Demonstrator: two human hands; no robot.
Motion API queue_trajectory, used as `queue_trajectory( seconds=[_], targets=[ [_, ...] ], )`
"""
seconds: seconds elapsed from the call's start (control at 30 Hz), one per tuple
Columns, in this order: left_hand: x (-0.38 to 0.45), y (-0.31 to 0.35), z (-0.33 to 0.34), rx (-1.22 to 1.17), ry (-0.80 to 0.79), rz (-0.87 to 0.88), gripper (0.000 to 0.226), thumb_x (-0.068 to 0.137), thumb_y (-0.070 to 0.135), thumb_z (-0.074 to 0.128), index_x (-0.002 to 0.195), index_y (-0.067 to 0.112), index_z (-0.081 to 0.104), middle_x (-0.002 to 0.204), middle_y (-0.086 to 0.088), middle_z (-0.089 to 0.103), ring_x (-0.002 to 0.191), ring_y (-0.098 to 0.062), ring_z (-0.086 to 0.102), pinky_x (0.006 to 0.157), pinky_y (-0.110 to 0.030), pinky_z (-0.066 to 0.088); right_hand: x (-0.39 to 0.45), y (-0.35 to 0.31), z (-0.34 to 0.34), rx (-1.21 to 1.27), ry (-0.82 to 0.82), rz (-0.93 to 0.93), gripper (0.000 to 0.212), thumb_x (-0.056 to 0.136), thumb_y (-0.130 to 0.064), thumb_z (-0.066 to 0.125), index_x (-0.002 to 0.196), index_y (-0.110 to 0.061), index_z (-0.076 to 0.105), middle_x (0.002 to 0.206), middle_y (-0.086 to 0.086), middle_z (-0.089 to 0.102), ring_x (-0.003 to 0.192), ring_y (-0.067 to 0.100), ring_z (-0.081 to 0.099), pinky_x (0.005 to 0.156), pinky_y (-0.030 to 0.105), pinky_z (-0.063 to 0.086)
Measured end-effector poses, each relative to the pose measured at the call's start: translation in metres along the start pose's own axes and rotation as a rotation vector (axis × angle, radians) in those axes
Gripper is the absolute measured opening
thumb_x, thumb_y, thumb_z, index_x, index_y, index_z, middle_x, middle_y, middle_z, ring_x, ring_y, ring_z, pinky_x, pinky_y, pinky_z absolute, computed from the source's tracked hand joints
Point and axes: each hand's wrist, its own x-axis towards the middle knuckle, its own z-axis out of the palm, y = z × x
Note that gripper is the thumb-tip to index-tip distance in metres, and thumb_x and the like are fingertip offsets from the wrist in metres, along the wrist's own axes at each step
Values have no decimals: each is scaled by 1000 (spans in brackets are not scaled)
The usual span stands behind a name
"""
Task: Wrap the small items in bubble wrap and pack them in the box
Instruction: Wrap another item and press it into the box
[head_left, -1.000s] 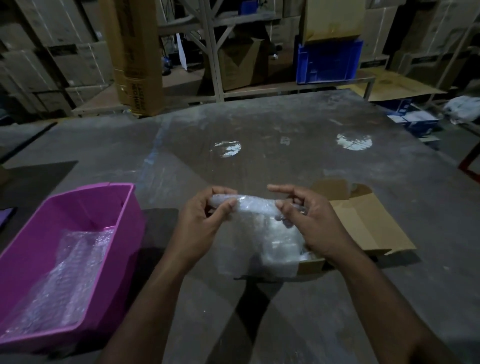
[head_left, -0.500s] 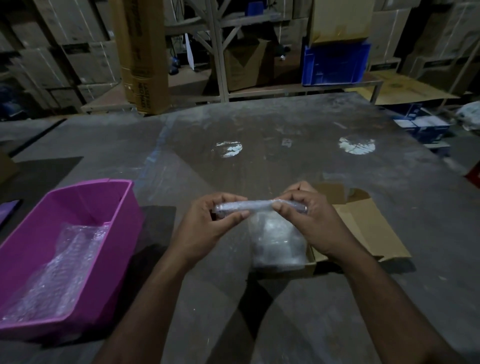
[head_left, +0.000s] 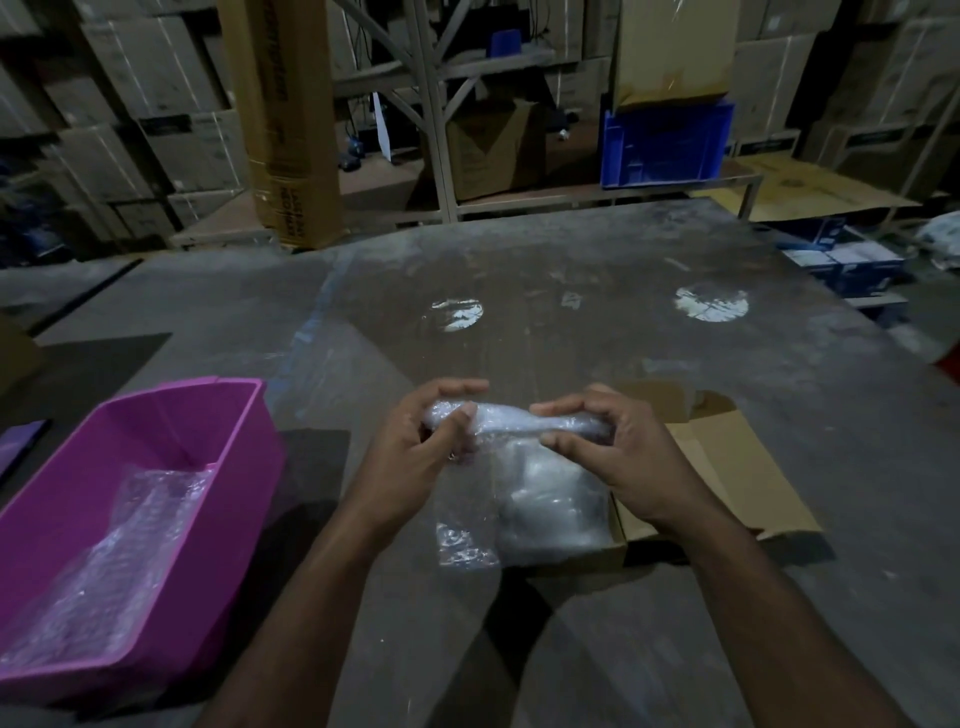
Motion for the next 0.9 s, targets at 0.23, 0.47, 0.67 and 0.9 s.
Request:
queue_trajectory(
  seconds=[0.23,0.47,0.67,0.9],
  targets=[
    [-2,-7,-4,4,-31,-22,34,71,23,88,95,6,71,86,-1,73,77,-11,66,67,-23,52,0,1,-4,-11,-2,15,12,95,-25,68,103,-25,76,101,-2,67,93,14,67,82,37,55],
    [1,-9,1,-87,19,-46,33,85,27,75,118,25,67,83,-3,69,75,-16,62,68,-32,55,-3,0,-4,52,-21,38,23,95,-27,66,115,-37,74,120,-12,70,108,11,67,85,32,59],
    [1,-9,0,-87,-32,-14,51,96,20,64,141,40,51,81,-11,59,73,-20,59,73,-35,57,-3,5,-3,-71,-8,13,25,80,-31,82,105,-31,78,100,0,65,93,10,66,81,23,52],
    [1,-11,0,-27,-16,-24,30,72,20,85,96,9,71,85,5,72,77,-7,65,70,-21,52,-2,6,-7,-89,18,13,15,92,-36,67,99,-26,75,96,-11,66,94,4,65,83,23,48]
  ],
)
